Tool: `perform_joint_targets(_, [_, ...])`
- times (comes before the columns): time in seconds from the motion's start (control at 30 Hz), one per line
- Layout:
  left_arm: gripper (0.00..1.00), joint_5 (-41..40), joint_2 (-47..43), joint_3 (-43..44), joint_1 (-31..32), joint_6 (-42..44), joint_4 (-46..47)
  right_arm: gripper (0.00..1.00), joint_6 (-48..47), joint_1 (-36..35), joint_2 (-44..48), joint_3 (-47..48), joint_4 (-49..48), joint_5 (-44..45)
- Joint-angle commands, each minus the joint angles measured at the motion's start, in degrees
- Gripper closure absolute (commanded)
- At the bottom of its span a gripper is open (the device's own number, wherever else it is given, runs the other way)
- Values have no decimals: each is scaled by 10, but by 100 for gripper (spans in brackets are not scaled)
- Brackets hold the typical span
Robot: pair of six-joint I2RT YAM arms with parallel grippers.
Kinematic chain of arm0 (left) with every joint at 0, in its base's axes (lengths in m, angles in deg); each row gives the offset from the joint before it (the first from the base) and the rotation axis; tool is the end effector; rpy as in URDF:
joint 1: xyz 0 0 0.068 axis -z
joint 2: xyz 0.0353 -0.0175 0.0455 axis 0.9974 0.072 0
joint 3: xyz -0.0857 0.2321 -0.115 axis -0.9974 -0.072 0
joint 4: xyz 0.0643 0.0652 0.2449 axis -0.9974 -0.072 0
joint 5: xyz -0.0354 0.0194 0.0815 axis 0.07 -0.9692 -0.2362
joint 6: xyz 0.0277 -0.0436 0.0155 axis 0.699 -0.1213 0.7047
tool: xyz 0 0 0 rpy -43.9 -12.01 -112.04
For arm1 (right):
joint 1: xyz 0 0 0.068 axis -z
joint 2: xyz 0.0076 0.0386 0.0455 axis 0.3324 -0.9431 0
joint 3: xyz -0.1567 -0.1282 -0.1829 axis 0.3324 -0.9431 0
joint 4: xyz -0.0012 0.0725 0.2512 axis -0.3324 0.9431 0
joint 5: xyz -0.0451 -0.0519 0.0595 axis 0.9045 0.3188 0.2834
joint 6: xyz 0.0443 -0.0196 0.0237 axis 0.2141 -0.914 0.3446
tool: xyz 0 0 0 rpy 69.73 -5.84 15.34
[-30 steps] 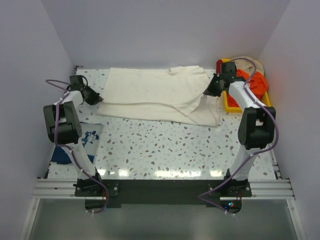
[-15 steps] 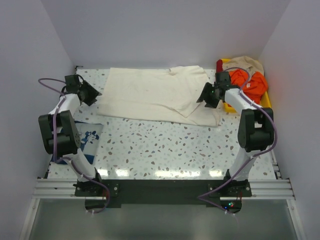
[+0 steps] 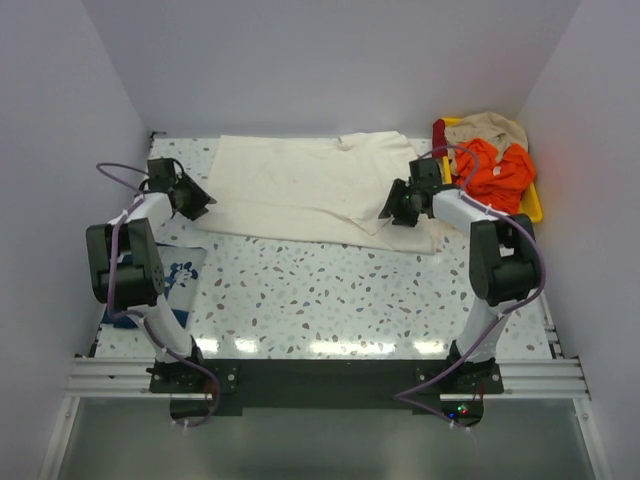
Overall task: Fold and stack the t-shirts
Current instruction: Fold the tshirt
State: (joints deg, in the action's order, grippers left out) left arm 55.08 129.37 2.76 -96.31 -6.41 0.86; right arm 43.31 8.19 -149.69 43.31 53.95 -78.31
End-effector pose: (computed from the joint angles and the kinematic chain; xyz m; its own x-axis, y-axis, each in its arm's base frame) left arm 0.3802 0.0629 0.1899 -0.5135 -0.7728 -0.3728 -0.5445 0.6293 -0.5546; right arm 0.3823 0.0816 0.1865 -0.8236 0.3690 -0.4306 0.1765 0.8884 0.4238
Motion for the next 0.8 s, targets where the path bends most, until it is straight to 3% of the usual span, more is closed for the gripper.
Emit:
perform_joint_targets(0.0, [58,1,8,-7,6,-3,28,52,3,2,-23,20,-27,21])
perform_joint_targets(0.23, [61,-10,11,-12,9,-2,28,53,6,2,-42,13,-51,16])
perform_joint_targets(0.43, [63,-32,14,-14,9,0,15,60,16,2,-48,19,-71,11])
perform_joint_targets(0.77, [64,-39,16,-12,9,2,8,95,20,2,-74,53,-68,1])
